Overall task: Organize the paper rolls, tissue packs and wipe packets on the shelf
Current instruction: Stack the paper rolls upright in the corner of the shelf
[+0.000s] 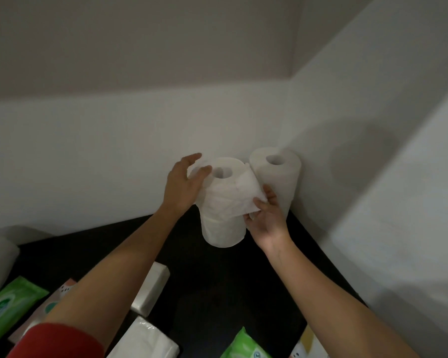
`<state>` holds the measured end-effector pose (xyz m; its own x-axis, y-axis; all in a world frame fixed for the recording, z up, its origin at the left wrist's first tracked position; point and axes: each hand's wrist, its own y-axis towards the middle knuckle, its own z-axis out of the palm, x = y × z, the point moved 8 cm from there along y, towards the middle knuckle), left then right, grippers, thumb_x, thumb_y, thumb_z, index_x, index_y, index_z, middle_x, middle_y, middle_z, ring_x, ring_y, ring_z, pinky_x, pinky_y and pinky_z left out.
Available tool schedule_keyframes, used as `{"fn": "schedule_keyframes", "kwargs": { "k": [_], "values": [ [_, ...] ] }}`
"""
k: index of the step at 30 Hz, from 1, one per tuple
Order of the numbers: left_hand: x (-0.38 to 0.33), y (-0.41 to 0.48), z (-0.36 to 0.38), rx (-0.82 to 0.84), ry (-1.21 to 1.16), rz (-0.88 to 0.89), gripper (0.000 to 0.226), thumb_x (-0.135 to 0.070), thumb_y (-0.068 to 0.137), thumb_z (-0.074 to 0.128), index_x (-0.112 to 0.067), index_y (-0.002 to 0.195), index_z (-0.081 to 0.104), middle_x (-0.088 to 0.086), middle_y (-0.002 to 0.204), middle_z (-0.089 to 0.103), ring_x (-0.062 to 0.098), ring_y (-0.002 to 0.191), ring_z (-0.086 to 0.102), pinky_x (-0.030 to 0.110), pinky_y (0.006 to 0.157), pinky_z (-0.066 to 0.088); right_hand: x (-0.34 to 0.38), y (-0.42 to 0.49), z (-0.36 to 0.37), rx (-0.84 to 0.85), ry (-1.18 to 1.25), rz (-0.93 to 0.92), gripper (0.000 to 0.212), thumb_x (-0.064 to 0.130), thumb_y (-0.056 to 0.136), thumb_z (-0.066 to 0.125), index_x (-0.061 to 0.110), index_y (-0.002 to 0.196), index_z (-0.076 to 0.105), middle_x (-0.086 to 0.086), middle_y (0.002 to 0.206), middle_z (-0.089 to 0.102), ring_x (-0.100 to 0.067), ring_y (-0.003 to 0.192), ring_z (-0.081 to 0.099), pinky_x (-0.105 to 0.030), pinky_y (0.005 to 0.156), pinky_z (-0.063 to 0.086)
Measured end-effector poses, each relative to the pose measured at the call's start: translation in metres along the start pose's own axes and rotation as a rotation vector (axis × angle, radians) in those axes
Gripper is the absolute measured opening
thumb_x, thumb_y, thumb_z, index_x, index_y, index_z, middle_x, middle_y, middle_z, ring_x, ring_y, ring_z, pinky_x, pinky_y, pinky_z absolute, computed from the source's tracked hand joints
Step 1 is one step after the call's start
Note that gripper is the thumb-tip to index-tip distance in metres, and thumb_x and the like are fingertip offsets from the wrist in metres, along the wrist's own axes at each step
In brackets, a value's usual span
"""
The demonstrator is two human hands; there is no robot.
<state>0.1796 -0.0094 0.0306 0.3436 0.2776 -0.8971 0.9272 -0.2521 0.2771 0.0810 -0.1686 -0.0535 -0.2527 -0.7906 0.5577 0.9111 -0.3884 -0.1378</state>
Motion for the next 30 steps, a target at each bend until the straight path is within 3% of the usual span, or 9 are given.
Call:
{"fn": "schedule_keyframes", "kwargs": {
  "k": [3,6,9,13,17,20,23,25,30],
  "values": [
    [-0.024,-0.005,0.006,0.065,0.345,0.335,0.060,-0.070,0.071,0.051,-0.032,0.115,0.063,-0.011,0.124,0.057,0.011,0.121,0.043,0.030,0.102,0.030,0.002,0.002,-0.002,-0.015,-0.008,0.004,0.038,-0.007,0.086,0.050,0.027,0.101,0.057,-0.003,0.108,0.065,-0.023,0.099,0.062,-0.039,0.087,0.049],
    [-0.030,-0.015,0.025,0.236,0.672,0.532,0.074,-0.077,0.062,0.049,-0.036,0.123,0.057,-0.016,0.128,0.053,0.011,0.132,0.032,0.028,0.105,0.015,0.000,0.004,-0.008,-0.030,-0.025,0.005,0.036,-0.005,0.087,0.051,0.027,0.102,0.058,-0.004,0.108,0.065,-0.024,0.099,0.062,-0.041,0.088,0.049],
    [-0.031,-0.016,0.033,0.283,0.815,0.597,0.074,-0.070,0.069,0.051,-0.032,0.133,0.050,-0.004,0.134,0.055,0.019,0.140,0.028,0.034,0.112,0.009,-0.002,0.004,-0.011,-0.030,-0.059,0.001,0.036,-0.004,0.086,0.052,0.027,0.104,0.057,-0.005,0.111,0.064,-0.026,0.101,0.061,-0.041,0.082,0.051],
    [-0.033,-0.012,0.044,0.338,0.955,0.544,0.071,-0.060,0.079,0.061,-0.028,0.140,0.042,-0.001,0.142,0.047,0.020,0.141,0.023,0.040,0.116,0.007,-0.002,0.001,-0.005,-0.008,-0.075,0.000,0.033,-0.005,0.088,0.049,0.024,0.102,0.056,-0.006,0.109,0.064,-0.025,0.097,0.062,-0.040,0.077,0.051],
    [-0.028,-0.009,0.047,0.385,0.919,0.429,0.069,-0.057,0.080,0.063,-0.024,0.137,0.044,0.002,0.139,0.046,0.020,0.135,0.031,0.047,0.115,0.016,-0.006,-0.001,-0.004,-0.055,-0.149,0.030,0.032,-0.003,0.091,0.047,0.026,0.101,0.057,-0.004,0.115,0.061,-0.024,0.101,0.059,-0.035,0.073,0.049],
    [-0.033,-0.014,0.040,0.337,0.883,0.493,0.064,-0.055,0.078,0.065,-0.018,0.129,0.050,0.005,0.130,0.051,0.023,0.126,0.040,0.046,0.112,0.024,-0.008,-0.004,-0.004,-0.078,-0.159,0.035,0.031,0.000,0.094,0.046,0.028,0.100,0.057,-0.002,0.113,0.062,-0.021,0.099,0.060,-0.033,0.072,0.048],
    [-0.048,-0.027,0.026,0.270,0.788,0.562,0.067,-0.056,0.073,0.068,-0.012,0.121,0.057,0.009,0.118,0.057,0.025,0.116,0.045,0.029,0.101,0.031,-0.007,-0.009,-0.002,-0.042,-0.126,0.022,0.030,0.000,0.092,0.048,0.027,0.100,0.058,-0.003,0.107,0.064,-0.020,0.097,0.061,-0.034,0.077,0.050],
    [-0.056,-0.041,0.020,0.274,0.769,0.569,0.070,-0.061,0.069,0.061,-0.012,0.119,0.059,0.007,0.114,0.059,0.023,0.114,0.044,0.020,0.090,0.028,-0.007,-0.016,-0.003,-0.019,-0.077,0.019,0.032,-0.004,0.088,0.049,0.025,0.098,0.059,-0.004,0.101,0.063,-0.019,0.091,0.060,-0.034,0.079,0.049],
    [-0.055,-0.082,0.020,0.364,0.736,0.504,0.061,-0.054,0.076,0.068,-0.022,0.126,0.054,-0.004,0.123,0.053,0.013,0.124,0.034,0.015,0.088,0.024,-0.006,-0.038,-0.014,-0.030,-0.058,0.021,0.028,-0.003,0.069,0.056,0.021,0.081,0.063,-0.004,0.084,0.061,-0.020,0.076,0.054,-0.029,0.070,0.044]
  ]
}}
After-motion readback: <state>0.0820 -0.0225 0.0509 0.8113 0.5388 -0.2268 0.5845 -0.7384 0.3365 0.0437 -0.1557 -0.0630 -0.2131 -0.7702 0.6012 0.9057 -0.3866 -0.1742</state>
